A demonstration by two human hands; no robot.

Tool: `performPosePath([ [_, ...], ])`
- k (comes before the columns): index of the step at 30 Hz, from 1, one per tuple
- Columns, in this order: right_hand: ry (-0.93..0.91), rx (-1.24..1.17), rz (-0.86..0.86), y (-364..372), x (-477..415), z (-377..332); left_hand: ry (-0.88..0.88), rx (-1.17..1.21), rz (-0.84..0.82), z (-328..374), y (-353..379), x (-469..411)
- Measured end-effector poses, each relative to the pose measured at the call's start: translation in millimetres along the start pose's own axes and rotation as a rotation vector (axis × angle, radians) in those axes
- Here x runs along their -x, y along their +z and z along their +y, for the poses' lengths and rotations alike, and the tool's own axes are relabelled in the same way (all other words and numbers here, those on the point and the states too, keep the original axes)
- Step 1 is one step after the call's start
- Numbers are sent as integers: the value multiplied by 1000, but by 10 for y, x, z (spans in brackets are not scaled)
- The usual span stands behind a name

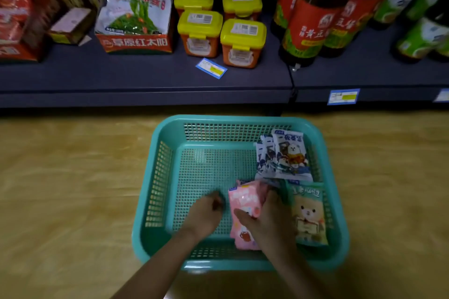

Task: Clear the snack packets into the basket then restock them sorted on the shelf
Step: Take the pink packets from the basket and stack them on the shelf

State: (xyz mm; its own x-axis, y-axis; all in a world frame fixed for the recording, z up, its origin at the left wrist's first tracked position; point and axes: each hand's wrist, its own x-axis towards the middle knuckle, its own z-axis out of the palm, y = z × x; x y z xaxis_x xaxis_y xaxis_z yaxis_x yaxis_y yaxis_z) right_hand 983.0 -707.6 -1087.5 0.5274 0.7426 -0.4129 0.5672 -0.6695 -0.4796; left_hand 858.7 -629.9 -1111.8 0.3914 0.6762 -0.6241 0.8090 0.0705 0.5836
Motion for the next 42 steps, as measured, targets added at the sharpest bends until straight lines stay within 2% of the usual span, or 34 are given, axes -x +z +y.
performPosePath([
  [4, -46, -279, -38, -187, 52, 68, 13, 97, -144, 78, 52, 10],
  [7, 42, -637, -73, -531, 75, 151, -5, 233, -244, 248, 127, 51],
  [9, 124, -831, -58, -736, 71, 219, -22, 240, -236, 332, 243, 21],
  [11, 193, -924, -24, -885, 47, 298, -73, 199, -158, 329, 417, -83],
  [13, 239, -940, -11, -977, 43, 359, -155, 182, -74, 220, 608, -279],
  [16, 278, -961, 1, -1042, 73, 398, -229, 204, -66, 218, 685, -386],
  [21, 296, -996, -17, -1075, 106, 441, -210, 287, -71, 341, 622, -280],
  [27, 320, -1022, -69, -1037, 54, 414, -178, 636, -147, 409, 266, 18],
  [30, 318, -1040, -76, -959, 4, 353, -173, 756, -130, 354, -39, 115],
  [35, 261, -1064, -117, -1059, -30, 11, -52, 860, -17, 508, -747, 292],
  [38, 220, -1037, -127, -1559, 108, -437, 22, 920, 48, 850, -1356, 652],
  [42, 181, -978, -126, -2645, 596, -1239, 57, 984, 82, 1449, -2333, 1611],
])
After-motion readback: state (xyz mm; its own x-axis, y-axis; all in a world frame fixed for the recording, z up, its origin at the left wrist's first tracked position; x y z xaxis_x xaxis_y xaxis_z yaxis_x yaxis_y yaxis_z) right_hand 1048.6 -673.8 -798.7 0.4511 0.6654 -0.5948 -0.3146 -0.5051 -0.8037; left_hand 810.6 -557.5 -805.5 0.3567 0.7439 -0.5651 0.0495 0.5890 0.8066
